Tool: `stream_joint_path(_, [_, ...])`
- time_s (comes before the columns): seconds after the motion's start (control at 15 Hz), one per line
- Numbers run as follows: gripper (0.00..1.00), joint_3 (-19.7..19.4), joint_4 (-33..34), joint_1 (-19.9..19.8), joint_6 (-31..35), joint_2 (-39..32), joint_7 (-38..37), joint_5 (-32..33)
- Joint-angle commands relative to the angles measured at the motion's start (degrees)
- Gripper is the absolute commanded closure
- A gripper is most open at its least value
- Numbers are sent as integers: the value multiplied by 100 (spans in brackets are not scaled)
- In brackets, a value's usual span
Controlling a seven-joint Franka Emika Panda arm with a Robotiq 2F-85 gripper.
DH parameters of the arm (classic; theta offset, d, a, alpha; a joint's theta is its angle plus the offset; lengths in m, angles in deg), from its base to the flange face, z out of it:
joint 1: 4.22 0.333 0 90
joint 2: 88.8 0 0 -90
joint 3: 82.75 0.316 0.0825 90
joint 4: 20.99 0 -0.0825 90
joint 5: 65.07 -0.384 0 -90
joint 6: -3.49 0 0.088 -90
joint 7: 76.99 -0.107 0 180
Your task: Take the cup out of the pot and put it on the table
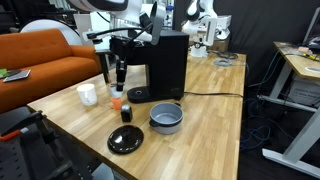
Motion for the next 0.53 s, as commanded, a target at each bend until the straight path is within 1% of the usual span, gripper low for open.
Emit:
stream_joint_path(0.0, [78, 181, -312, -32, -136, 304, 103, -74])
stream_joint_path(0.13, [78, 286, -410, -38, -162, 312, 134, -139])
stream_joint_path(0.27, [76, 352, -449, -38, -117, 197, 151, -157])
stream_joint_path(0.47, [71, 394, -337, -11, 52, -278, 124, -136])
